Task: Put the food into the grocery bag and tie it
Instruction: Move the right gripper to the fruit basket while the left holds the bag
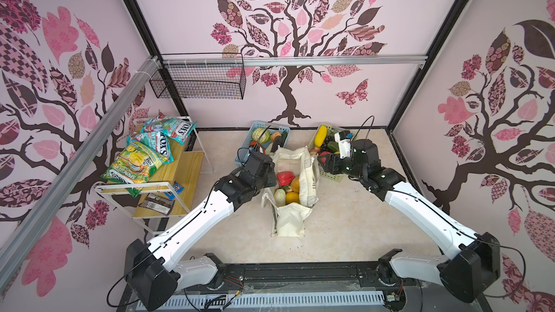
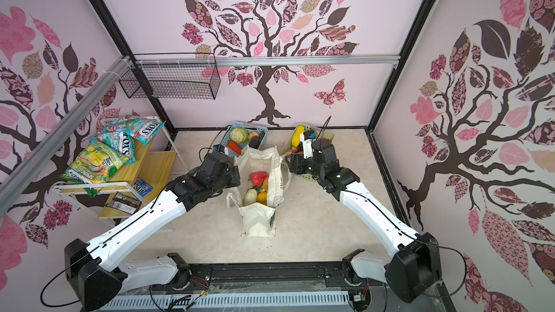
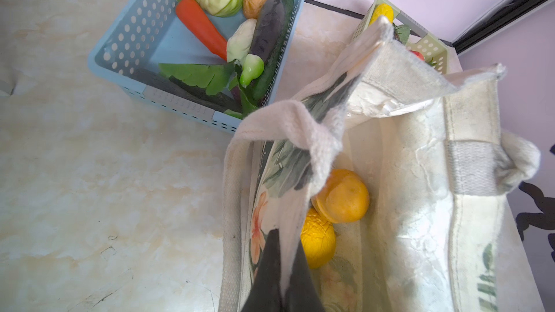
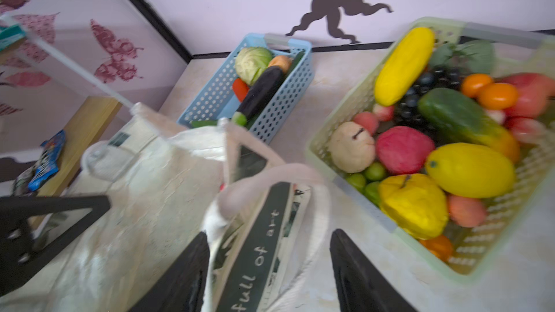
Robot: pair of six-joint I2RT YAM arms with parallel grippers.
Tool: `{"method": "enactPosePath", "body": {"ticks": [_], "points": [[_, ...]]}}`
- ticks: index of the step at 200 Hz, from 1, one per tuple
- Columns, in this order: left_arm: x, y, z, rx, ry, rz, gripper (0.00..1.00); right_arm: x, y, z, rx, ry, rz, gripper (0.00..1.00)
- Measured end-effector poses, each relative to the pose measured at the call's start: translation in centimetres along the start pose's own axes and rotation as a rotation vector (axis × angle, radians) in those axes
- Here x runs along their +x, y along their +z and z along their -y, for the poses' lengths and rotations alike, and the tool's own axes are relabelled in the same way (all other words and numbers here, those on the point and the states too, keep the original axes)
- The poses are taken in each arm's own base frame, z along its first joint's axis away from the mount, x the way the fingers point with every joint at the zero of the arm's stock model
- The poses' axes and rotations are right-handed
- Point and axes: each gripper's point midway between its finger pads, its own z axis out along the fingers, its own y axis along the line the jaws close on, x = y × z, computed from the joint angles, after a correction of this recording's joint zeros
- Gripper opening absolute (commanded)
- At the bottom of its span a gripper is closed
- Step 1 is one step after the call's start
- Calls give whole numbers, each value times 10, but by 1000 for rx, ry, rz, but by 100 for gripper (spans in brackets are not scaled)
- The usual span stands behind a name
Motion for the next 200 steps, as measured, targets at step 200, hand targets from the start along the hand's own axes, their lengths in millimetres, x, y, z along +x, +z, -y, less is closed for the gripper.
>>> {"method": "enactPosePath", "body": {"ticks": [200], "points": [[2,-4,-6,-14,-5,5,0,30,115,79,229,62,-139,67]]}}
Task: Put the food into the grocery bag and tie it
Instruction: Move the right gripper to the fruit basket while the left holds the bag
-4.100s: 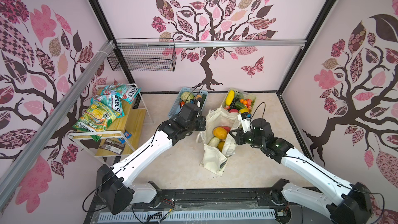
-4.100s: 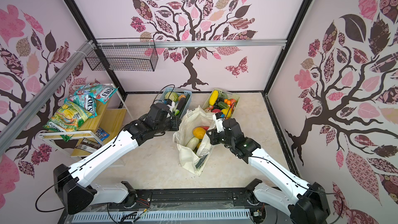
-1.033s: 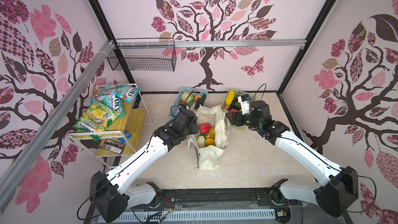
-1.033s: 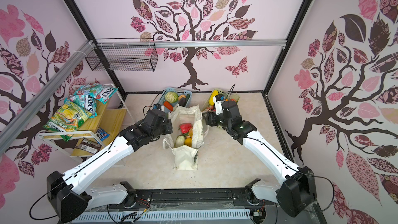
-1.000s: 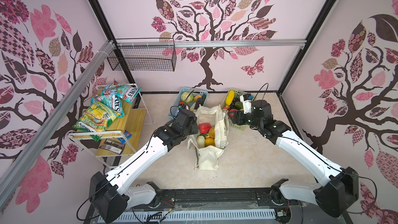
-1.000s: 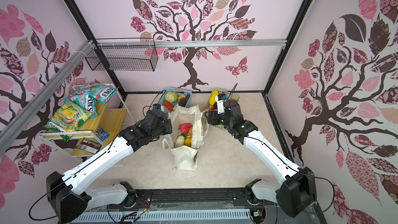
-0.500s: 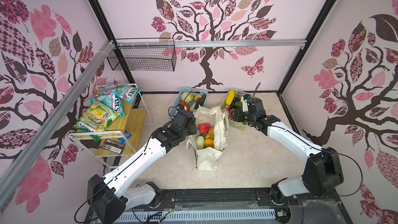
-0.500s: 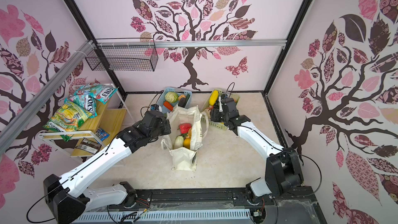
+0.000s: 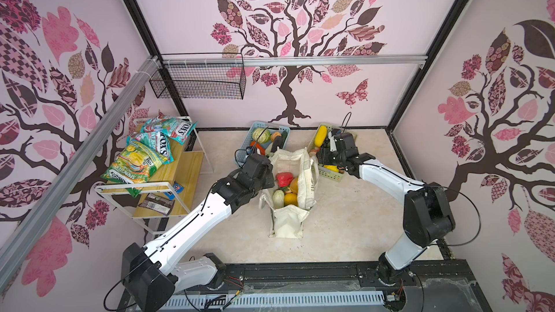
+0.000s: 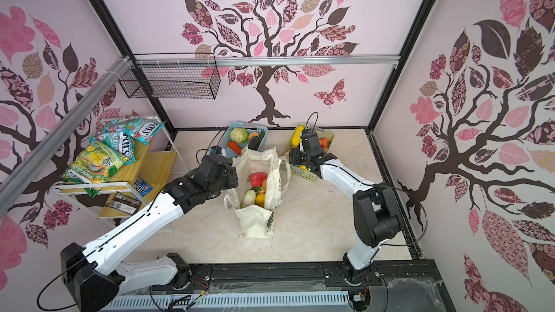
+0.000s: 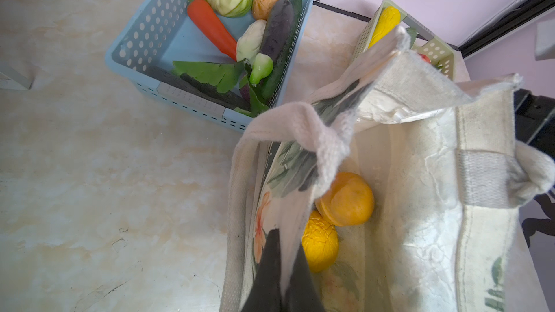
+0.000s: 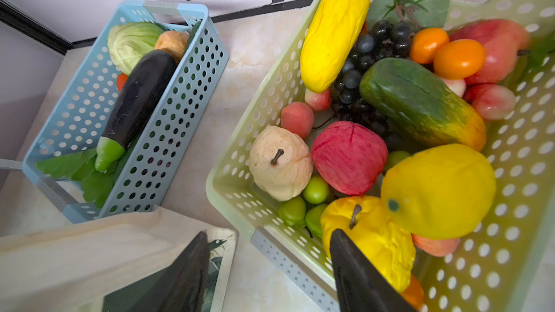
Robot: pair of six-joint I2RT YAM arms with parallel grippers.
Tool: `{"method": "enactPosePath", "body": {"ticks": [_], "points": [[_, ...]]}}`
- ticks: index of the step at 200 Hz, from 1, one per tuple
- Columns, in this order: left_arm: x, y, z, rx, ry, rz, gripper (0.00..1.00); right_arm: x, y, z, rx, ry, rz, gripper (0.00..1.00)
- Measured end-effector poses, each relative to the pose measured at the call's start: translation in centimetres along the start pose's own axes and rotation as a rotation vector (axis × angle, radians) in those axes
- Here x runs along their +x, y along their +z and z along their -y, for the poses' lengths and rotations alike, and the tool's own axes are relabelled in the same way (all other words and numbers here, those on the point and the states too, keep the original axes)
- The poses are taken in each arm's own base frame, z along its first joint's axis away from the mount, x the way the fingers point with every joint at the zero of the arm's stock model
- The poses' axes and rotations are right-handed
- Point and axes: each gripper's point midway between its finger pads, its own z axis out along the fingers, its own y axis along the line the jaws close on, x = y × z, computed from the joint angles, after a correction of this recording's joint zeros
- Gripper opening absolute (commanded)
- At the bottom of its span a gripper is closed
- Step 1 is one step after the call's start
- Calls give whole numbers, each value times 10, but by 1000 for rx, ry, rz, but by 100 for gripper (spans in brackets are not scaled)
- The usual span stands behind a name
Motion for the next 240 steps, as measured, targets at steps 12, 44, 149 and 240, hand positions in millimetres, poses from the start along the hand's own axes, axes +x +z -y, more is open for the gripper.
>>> {"method": "enactPosePath", "body": {"ticks": [12,44,149,240], "points": [[0,0,0,2,1,-1,0,-1,8,0,3,-3,-6,67],[0,-1,1,6,5,-2,0,-2,31,0,11,-12,-26,68],[1,-3,2,15,10,-7,0,-2,79,1,26,-27,-74,69],[2,-3,3,20,10,-11,0,18,101,8,39,-62,-148,71]]}}
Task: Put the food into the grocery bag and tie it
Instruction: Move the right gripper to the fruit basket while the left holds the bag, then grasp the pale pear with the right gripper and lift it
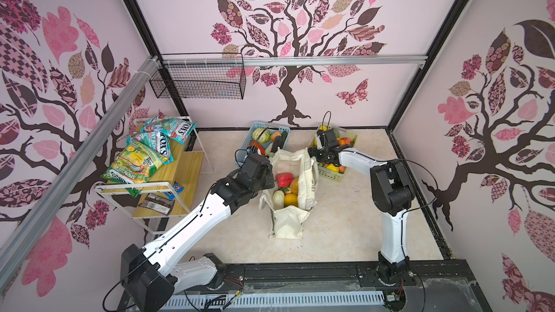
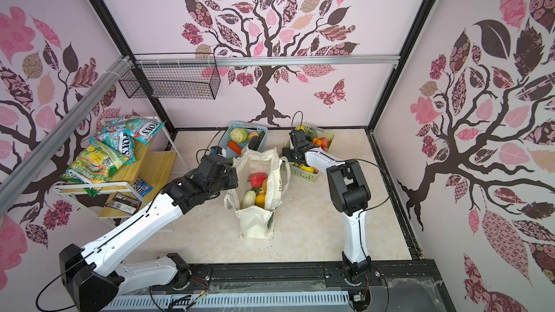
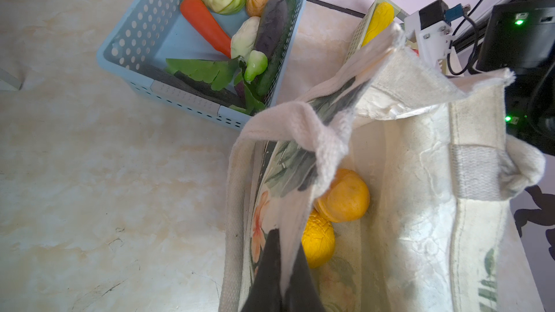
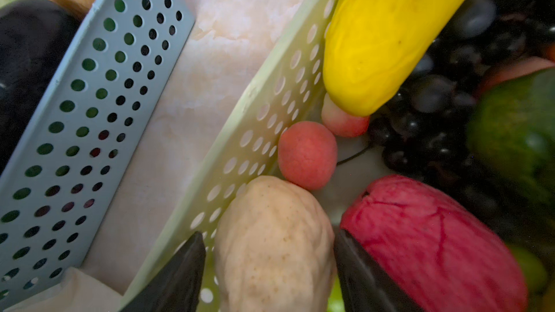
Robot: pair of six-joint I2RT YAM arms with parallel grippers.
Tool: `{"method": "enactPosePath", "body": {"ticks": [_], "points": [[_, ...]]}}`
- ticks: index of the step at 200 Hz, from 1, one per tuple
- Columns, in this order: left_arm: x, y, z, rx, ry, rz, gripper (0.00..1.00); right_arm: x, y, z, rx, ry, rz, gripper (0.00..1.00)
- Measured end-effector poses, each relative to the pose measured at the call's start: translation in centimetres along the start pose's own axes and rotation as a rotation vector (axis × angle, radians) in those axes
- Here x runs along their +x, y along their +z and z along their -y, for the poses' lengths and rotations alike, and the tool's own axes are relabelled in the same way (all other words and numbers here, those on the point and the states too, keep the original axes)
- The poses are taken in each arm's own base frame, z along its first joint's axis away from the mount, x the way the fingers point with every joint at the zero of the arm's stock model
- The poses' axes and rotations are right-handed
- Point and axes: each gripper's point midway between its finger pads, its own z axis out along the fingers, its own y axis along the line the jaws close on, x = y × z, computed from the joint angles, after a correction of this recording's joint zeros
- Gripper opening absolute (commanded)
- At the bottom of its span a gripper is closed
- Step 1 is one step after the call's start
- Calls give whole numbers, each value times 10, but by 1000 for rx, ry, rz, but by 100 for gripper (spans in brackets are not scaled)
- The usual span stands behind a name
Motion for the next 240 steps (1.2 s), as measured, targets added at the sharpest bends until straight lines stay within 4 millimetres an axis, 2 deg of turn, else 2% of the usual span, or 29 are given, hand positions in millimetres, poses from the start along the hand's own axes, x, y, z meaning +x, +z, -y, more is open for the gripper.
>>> {"method": "enactPosePath", "body": {"ticks": [48,138,166,207,240], "points": [[0,0,0,2,0,-1,0,4,3,0,-2,-11,-13,63],[1,0,2,7,4,-3,0,3,-1,1,4,-20,-9,60],[2,-1,4,11,6,-4,0,-3,-17,1,11,-26,9,59],[3,-1,5,13,9,-5,0,-29,-53,-6,9,-38,88,60],[3,-1,6,15,10,-5,0,-41,-70,-7,16,-50,126,60]]}}
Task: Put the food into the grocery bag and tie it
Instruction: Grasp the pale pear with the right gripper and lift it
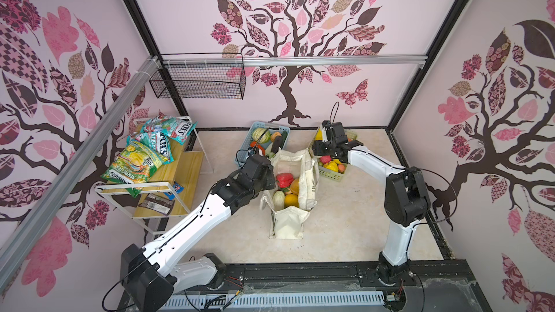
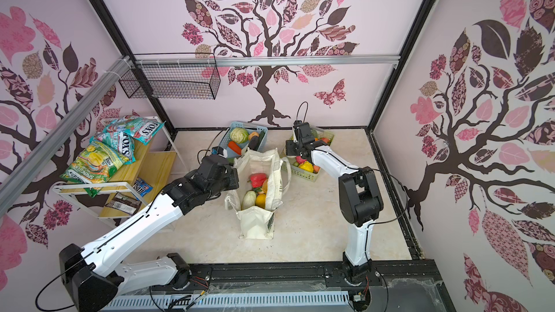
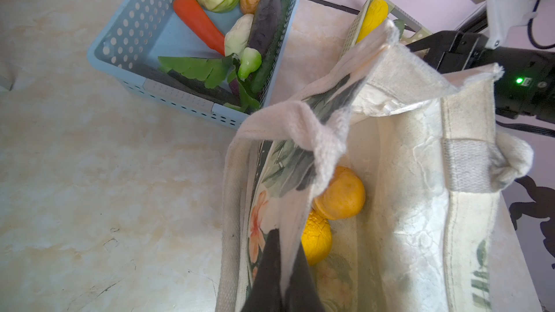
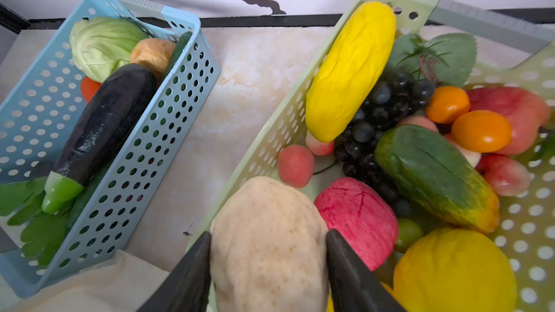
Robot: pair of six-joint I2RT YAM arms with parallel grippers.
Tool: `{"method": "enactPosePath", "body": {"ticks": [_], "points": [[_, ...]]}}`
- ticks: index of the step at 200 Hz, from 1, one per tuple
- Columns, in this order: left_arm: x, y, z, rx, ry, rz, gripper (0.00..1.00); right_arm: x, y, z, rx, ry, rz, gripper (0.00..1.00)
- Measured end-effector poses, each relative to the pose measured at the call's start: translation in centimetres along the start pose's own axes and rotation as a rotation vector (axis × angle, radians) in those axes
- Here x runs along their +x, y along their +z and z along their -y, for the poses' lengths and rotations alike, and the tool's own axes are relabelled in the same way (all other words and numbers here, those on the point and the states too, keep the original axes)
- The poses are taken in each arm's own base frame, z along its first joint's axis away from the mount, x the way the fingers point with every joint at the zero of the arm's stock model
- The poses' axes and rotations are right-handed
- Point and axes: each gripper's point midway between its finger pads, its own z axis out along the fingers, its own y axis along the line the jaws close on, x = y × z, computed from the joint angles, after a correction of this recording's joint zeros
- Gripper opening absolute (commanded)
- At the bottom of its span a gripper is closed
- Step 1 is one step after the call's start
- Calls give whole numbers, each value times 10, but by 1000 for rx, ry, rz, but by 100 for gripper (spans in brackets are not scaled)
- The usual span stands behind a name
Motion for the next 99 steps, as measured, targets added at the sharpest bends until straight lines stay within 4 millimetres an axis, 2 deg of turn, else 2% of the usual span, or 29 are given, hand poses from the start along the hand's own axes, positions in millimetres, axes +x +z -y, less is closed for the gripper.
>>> {"method": "enactPosePath", "body": {"ticks": [53,99], "points": [[1,0,2,3,3,-1,0,-13,-23,1,17,-23,33,60],[2,-1,4,10,8,-3,0,-43,-61,-5,6,-39,116,60]]}}
